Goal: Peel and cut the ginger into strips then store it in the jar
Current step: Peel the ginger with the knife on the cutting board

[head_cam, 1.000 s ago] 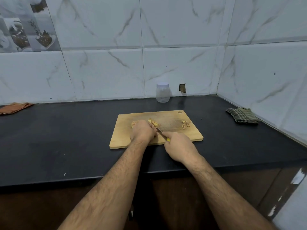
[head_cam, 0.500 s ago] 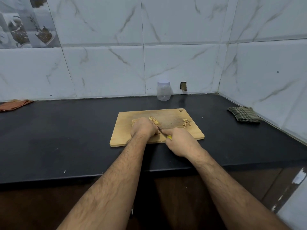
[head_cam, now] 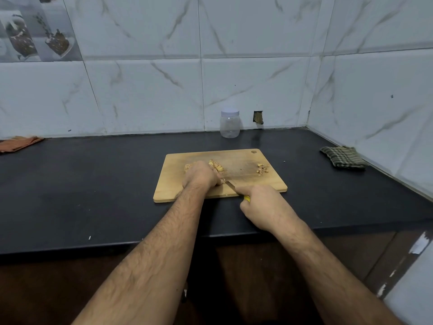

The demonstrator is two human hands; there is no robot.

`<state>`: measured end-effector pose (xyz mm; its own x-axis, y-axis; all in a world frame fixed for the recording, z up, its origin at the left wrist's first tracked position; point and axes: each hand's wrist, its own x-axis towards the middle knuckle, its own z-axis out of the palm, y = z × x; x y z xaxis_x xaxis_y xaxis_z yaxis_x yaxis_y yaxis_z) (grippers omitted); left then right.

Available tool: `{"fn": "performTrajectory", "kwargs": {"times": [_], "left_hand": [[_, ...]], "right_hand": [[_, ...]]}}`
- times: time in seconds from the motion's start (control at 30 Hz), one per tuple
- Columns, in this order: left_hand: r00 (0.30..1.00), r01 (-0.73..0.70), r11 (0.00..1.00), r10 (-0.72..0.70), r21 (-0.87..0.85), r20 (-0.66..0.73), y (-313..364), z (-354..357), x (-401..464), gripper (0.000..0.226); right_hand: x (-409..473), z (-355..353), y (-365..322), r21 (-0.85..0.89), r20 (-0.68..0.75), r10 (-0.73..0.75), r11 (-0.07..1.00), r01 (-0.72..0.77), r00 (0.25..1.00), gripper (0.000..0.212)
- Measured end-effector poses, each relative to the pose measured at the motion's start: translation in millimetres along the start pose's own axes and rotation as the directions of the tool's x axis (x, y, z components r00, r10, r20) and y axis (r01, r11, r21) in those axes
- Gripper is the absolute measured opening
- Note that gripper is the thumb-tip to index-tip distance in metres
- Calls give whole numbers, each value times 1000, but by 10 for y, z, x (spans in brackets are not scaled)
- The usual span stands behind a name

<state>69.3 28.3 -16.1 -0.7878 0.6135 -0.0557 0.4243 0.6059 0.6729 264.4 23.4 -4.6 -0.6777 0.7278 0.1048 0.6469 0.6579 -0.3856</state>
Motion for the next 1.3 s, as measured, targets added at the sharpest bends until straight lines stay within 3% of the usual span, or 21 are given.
{"fn": "performTrajectory", "kwargs": {"times": [0.3,1.1,1.3], "left_hand": [[998,-12,1000,12,16,-55,-19,46,28,24],[998,-7,999,9,37,-58,-24,51,38,30],[999,-9,1000,10,18,-40,-41,57,58,31]], "right_hand": [[103,93,-46,105,-69,21,994,-14,997,51],[56,39,-144,-61,30,-16,998,18,999,50],[-47,41,-52,-3,-5,43,999,-43,999,53]]}}
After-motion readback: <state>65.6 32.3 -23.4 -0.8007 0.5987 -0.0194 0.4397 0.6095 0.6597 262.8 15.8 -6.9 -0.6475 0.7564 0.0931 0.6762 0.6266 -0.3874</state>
